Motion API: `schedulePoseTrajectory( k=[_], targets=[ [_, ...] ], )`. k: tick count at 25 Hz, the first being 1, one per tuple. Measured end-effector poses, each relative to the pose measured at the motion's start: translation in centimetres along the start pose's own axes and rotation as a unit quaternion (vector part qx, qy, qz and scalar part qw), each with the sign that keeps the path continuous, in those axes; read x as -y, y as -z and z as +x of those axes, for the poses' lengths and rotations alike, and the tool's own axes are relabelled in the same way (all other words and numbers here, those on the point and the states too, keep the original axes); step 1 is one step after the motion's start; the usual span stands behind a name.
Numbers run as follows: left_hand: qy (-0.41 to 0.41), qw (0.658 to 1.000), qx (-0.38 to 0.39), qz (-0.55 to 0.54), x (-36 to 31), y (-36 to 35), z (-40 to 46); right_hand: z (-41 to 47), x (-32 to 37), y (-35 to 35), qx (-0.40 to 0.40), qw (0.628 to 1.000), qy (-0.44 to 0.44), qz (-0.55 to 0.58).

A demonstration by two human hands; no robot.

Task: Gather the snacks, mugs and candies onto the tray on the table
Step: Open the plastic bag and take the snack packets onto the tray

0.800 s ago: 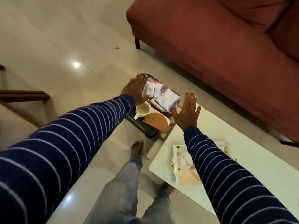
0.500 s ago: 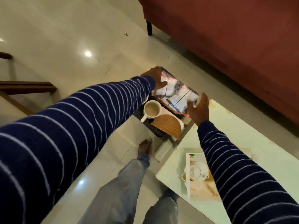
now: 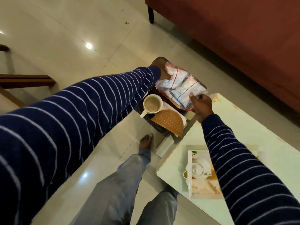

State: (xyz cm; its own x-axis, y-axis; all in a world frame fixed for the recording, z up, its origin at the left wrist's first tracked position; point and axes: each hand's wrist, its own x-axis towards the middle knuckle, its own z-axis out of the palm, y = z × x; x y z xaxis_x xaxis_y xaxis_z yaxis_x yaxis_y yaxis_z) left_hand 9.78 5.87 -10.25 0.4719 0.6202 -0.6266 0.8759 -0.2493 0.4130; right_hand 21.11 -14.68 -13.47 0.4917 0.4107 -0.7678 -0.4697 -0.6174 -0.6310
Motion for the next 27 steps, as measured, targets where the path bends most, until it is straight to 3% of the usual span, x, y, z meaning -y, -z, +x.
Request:
schedulePoseTrajectory(
  k=[6, 9, 12, 16, 20, 24, 27],
  targets=[
    [-0.051, 0.985, 0.005, -0.166, -3.6, 2.7, -6.9, -8.6, 4.4, 4.9, 0.011, 0.996, 0.050, 0.077],
    [-0.080, 0.926, 0.051, -0.365, -7.1, 3.4, -13.0, -14.1, 5.9, 9.1, 0.019, 0.989, 0.114, 0.091],
    [-0.035, 0.850, 0.126, -0.510, -11.0, 3.5, -18.8, -19.2, 6.5, 13.7, 0.007, 0.980, 0.176, 0.092],
    [0.040, 0.821, 0.158, -0.547, -15.5, 2.9, -24.5, -25.6, 6.3, 19.5, 0.010, 0.958, 0.269, 0.101],
    [0.030, 0.781, 0.331, -0.529, -19.6, 1.2, -30.0, -31.3, 4.6, 24.8, 0.014, 0.937, 0.329, 0.117],
    [-0.036, 0.794, 0.396, -0.460, -23.5, -0.4, -34.7, -36.2, 2.2, 29.7, 0.019, 0.917, 0.386, 0.099],
    [-0.036, 0.843, 0.315, -0.434, -25.6, -2.7, -38.0, -39.0, 0.3, 33.3, 0.013, 0.907, 0.416, 0.060]
  ],
)
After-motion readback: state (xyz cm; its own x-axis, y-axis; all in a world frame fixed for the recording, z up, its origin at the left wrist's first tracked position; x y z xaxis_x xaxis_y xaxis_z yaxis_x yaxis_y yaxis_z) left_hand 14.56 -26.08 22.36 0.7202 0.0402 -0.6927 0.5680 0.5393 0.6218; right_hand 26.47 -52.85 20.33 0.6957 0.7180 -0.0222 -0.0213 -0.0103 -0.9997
